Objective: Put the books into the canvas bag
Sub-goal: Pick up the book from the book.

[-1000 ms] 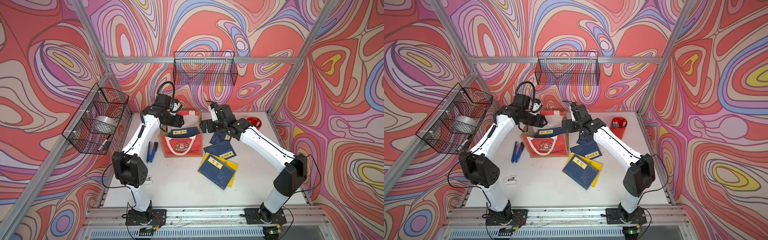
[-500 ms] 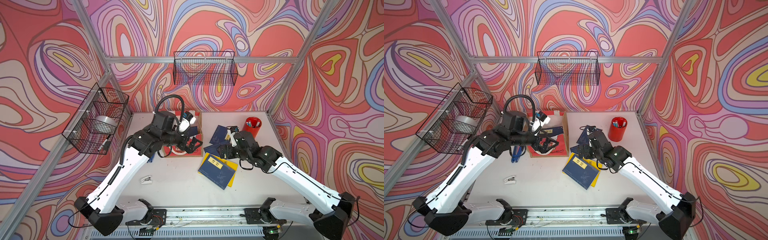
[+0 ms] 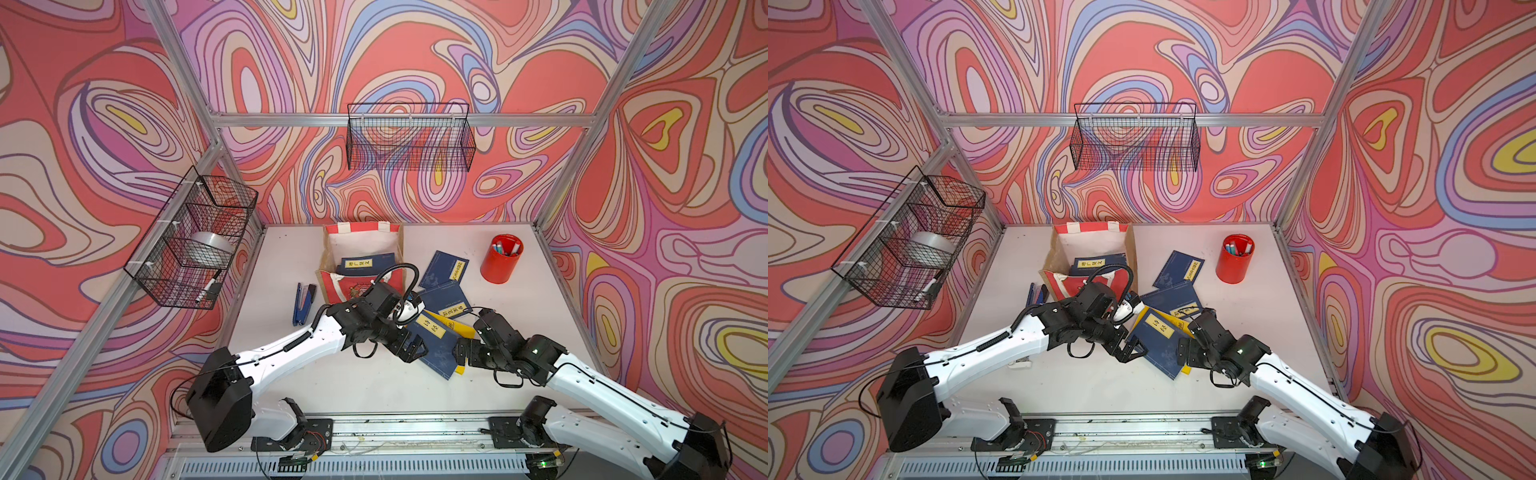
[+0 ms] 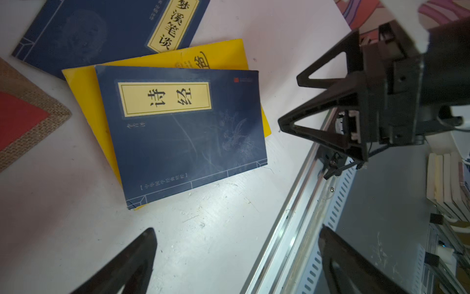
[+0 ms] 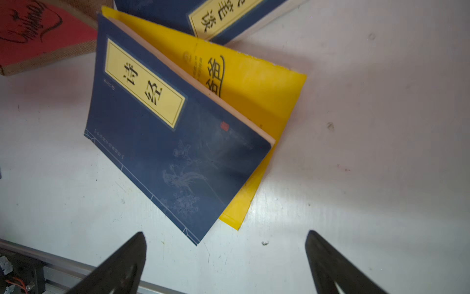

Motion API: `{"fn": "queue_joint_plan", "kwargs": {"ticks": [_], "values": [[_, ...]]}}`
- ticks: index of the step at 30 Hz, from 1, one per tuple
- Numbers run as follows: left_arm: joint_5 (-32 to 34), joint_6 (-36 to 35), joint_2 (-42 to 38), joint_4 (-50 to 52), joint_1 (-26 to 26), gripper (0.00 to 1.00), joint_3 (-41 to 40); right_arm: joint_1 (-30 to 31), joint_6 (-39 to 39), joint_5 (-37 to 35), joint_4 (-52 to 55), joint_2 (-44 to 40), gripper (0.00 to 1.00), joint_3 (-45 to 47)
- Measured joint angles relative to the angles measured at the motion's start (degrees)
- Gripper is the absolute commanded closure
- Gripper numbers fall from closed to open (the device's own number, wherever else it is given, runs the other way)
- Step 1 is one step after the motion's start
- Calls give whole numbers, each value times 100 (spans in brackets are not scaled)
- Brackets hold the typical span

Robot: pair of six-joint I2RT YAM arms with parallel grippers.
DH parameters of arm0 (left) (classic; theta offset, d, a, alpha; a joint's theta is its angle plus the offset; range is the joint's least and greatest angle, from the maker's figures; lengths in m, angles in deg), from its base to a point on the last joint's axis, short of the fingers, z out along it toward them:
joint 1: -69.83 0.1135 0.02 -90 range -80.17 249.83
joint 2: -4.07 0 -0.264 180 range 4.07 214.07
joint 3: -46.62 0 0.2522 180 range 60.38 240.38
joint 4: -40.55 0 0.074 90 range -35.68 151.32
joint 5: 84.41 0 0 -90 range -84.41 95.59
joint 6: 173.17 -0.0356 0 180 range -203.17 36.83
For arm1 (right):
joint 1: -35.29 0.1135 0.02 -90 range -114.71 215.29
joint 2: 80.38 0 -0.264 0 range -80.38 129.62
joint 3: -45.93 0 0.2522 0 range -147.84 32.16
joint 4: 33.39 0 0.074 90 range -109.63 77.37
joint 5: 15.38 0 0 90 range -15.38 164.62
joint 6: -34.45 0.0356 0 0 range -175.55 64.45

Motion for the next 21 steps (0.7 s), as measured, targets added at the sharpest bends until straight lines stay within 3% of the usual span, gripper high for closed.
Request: {"fn": "queue_joint_plan", "kwargs": {"ticks": [11,21], "values": [[645,249,1217,-1139,17,0,-203,20,118,446,-1261,516,2,402],[428,350,1403,-1716,590,0,-232,33,107,562,-2059,1104,2,450]]}}
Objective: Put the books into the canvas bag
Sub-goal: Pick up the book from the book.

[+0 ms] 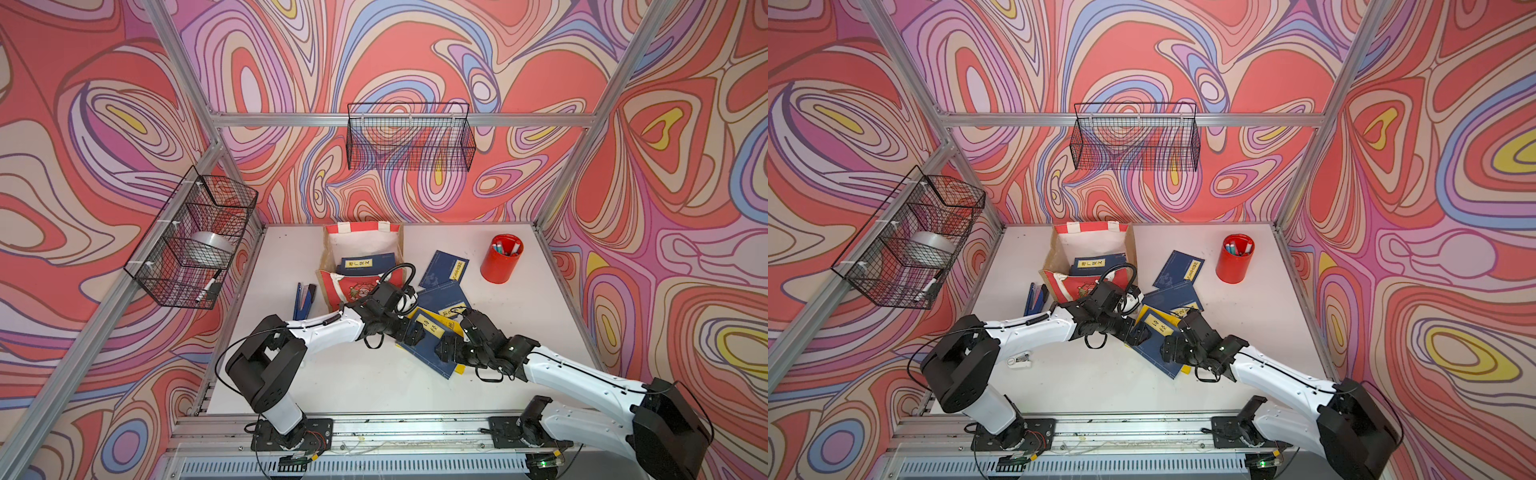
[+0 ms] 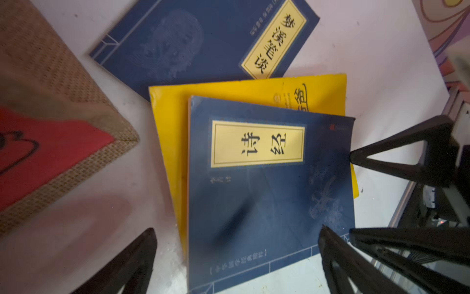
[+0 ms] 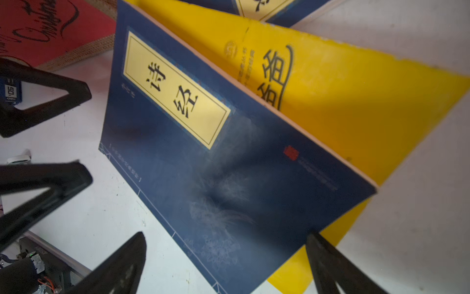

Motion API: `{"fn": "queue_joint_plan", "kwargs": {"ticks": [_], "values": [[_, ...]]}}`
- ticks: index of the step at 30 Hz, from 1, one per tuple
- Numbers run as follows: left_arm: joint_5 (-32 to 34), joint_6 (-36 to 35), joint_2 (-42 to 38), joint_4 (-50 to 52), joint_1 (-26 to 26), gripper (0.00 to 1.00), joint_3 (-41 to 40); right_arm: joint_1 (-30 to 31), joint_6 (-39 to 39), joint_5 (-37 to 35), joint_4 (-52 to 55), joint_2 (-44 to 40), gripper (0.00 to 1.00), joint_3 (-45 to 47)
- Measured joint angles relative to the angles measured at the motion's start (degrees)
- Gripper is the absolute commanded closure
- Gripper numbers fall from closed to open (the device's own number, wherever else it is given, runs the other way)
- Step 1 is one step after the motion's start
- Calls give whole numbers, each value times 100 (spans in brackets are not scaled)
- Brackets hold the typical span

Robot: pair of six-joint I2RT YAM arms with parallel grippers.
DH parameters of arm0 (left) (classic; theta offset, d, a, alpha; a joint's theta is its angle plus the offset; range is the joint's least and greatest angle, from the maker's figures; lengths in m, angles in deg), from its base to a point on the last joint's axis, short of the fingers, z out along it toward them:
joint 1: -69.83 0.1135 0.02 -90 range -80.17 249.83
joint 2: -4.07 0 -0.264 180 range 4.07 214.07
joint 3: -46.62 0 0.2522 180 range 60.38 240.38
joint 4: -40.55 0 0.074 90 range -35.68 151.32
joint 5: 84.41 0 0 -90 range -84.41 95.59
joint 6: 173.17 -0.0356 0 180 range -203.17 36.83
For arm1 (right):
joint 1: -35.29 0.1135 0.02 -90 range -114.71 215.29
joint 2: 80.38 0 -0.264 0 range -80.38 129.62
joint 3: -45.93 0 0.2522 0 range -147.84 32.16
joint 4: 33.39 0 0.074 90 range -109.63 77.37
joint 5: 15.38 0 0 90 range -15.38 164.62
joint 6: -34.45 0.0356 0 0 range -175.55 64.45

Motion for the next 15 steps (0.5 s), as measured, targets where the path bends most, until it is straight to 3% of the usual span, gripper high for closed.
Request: {"fn": "queue_joint_plan", "kwargs": {"ticks": [15], "values": [[-496,50,372,-400,166,1,-223,0,-63,70,-531,387,2,0]]}}
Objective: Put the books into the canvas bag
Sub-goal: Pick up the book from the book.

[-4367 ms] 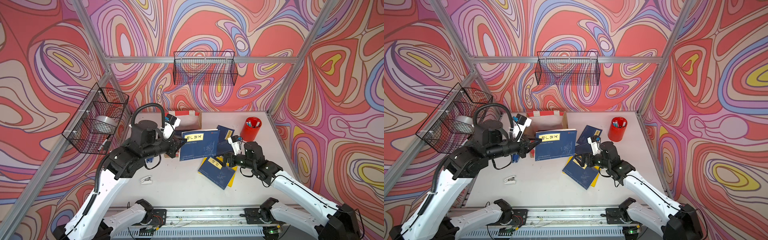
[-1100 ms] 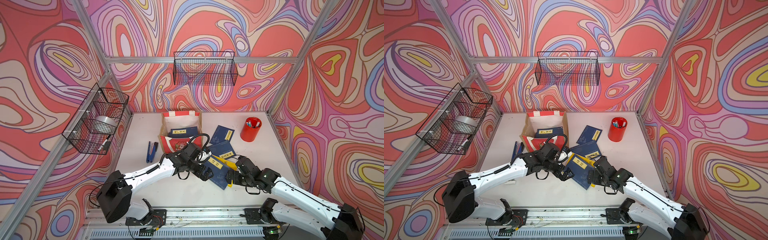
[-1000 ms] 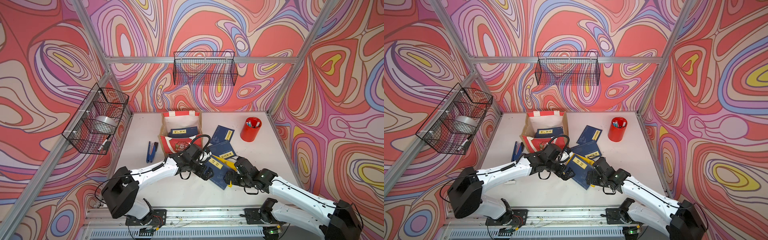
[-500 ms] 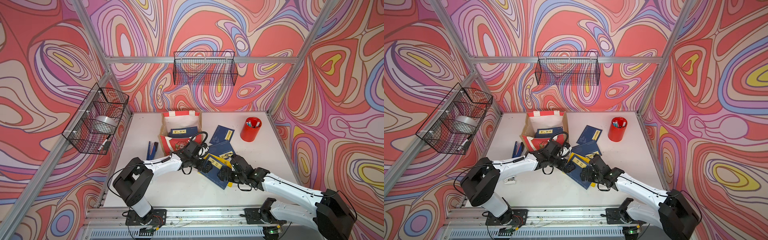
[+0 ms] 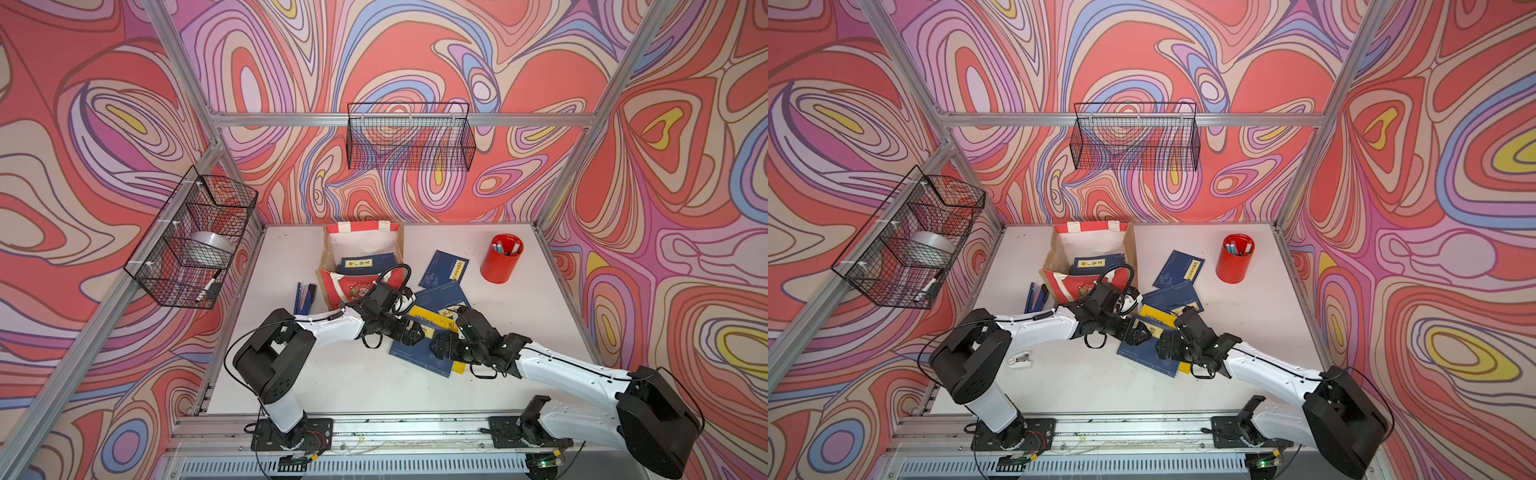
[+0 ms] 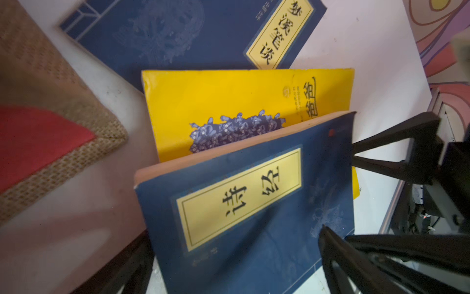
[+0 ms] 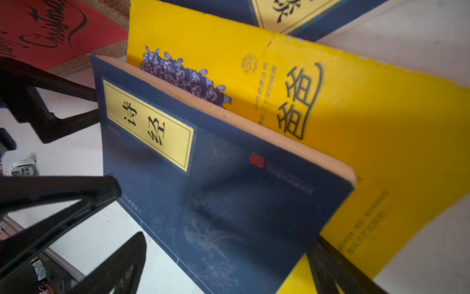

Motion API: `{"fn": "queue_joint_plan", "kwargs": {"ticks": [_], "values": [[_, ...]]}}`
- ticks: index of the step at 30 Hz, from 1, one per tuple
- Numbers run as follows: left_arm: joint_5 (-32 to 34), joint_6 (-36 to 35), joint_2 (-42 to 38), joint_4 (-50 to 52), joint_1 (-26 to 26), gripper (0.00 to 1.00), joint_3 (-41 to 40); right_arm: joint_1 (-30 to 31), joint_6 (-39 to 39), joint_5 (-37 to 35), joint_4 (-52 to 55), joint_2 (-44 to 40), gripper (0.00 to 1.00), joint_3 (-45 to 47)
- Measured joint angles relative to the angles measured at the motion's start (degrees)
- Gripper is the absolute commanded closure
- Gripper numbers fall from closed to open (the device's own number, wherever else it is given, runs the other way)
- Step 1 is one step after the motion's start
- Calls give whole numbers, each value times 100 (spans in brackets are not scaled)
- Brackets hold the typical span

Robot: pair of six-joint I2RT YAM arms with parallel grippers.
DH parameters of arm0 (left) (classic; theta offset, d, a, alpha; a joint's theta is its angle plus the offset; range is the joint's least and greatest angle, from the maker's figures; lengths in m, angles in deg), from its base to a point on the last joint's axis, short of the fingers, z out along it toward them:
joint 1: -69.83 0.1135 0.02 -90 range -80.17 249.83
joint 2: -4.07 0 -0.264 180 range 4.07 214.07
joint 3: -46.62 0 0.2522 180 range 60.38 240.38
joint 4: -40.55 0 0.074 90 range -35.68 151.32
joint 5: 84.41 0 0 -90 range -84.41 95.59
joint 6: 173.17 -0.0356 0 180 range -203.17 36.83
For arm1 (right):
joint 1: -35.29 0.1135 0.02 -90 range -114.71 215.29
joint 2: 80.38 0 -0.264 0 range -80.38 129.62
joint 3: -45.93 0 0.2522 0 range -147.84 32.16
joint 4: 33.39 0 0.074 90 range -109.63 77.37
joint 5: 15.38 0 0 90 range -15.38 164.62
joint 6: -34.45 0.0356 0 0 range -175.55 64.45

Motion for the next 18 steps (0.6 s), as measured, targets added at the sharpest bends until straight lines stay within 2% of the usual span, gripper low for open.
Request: {"fn": "queue_joint_plan", "kwargs": {"ticks": [2,6,8,12,16,18], "values": [[-20,22,37,-59,22,2,-109,0,-17,7,2,0,2,0],[-192,122,17,-450,98,14,-323,0,-35,55,-46,0,1,28],[-323,208,-17,-643,151,24,-472,0,-37,79,-103,4,1,46],[-612,413,-96,-920,286,52,-793,0,-35,107,-214,50,2,59],[-723,557,-136,-981,396,66,-975,-2,-35,107,-256,74,2,59],[-699,597,-208,-968,417,77,-1025,-2,-35,107,-278,87,2,59]]}}
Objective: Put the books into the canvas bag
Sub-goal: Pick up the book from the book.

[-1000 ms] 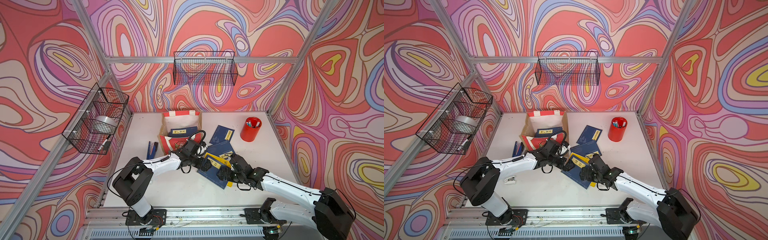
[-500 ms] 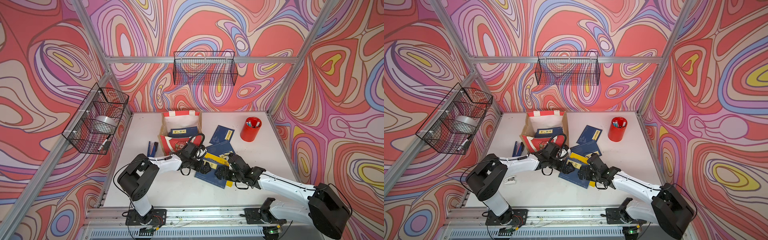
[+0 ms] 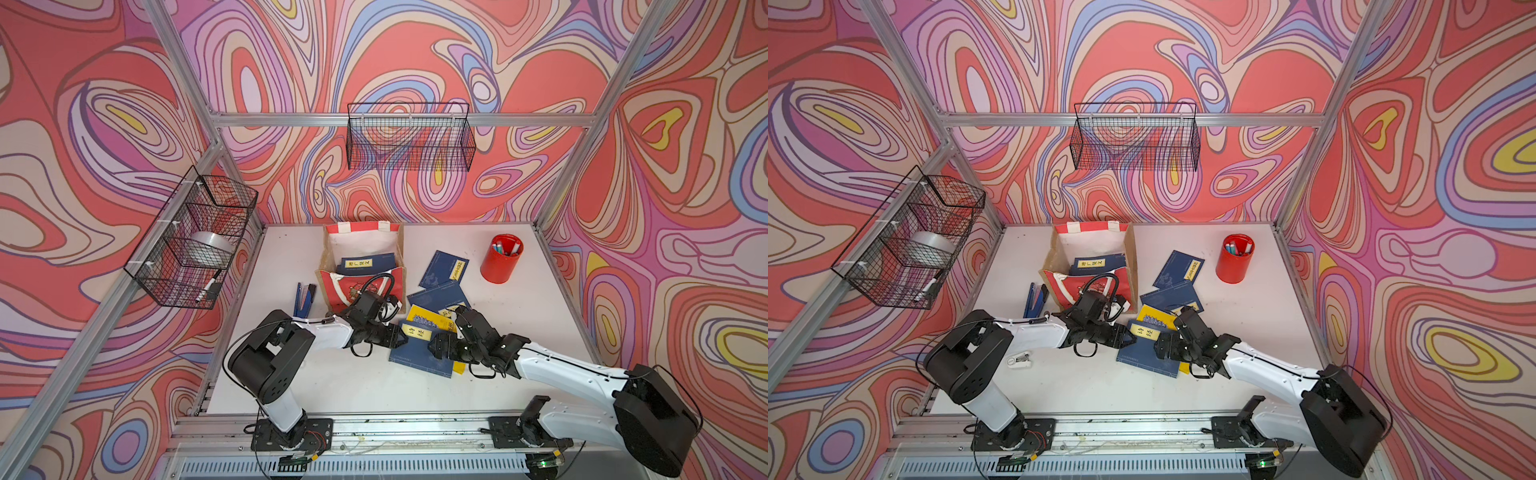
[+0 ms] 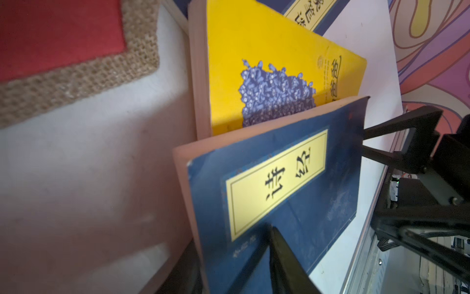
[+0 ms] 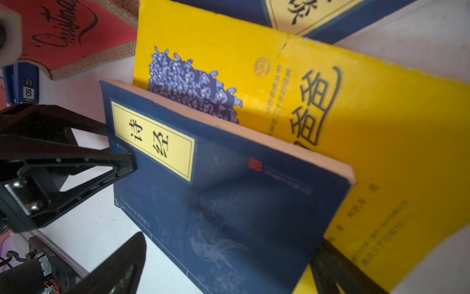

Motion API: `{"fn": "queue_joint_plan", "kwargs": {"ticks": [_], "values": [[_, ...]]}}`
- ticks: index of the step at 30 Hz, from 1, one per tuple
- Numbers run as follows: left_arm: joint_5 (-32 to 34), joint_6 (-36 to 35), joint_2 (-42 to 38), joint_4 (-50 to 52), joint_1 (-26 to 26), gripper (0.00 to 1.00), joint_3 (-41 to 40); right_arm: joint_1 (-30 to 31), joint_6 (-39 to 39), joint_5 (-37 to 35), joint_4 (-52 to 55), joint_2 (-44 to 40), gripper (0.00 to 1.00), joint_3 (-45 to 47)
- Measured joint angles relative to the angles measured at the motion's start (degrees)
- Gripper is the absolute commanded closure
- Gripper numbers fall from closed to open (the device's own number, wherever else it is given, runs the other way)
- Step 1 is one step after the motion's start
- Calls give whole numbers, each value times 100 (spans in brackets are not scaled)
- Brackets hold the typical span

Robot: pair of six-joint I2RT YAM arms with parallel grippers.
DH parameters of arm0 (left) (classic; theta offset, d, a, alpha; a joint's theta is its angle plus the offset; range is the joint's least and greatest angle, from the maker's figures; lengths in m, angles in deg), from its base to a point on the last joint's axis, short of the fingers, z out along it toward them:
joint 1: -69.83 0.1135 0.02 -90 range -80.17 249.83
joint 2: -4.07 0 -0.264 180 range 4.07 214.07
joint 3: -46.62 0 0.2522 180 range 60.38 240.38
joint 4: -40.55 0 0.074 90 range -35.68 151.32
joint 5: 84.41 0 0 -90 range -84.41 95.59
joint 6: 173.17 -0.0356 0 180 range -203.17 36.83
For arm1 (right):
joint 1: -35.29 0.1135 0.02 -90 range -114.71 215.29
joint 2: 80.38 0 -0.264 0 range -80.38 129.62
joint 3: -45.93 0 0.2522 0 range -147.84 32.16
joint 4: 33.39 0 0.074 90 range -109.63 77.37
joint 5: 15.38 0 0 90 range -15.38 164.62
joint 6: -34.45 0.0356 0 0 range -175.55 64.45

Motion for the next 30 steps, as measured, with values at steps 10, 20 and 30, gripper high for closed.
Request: {"fn": "queue_joint_plan", "kwargs": {"ticks": [10,20,30], "values": [[66,-221,-1220,933,-35,100,81,0,-22,13,-125,11,2,0],[452,-907,-2557,3104,-66,100,1941,-776,-516,223,529,-885,2,-1062],[1246,-1655,-2916,4898,-28,100,4135,-1252,-1473,688,903,-584,2,-2885]]}}
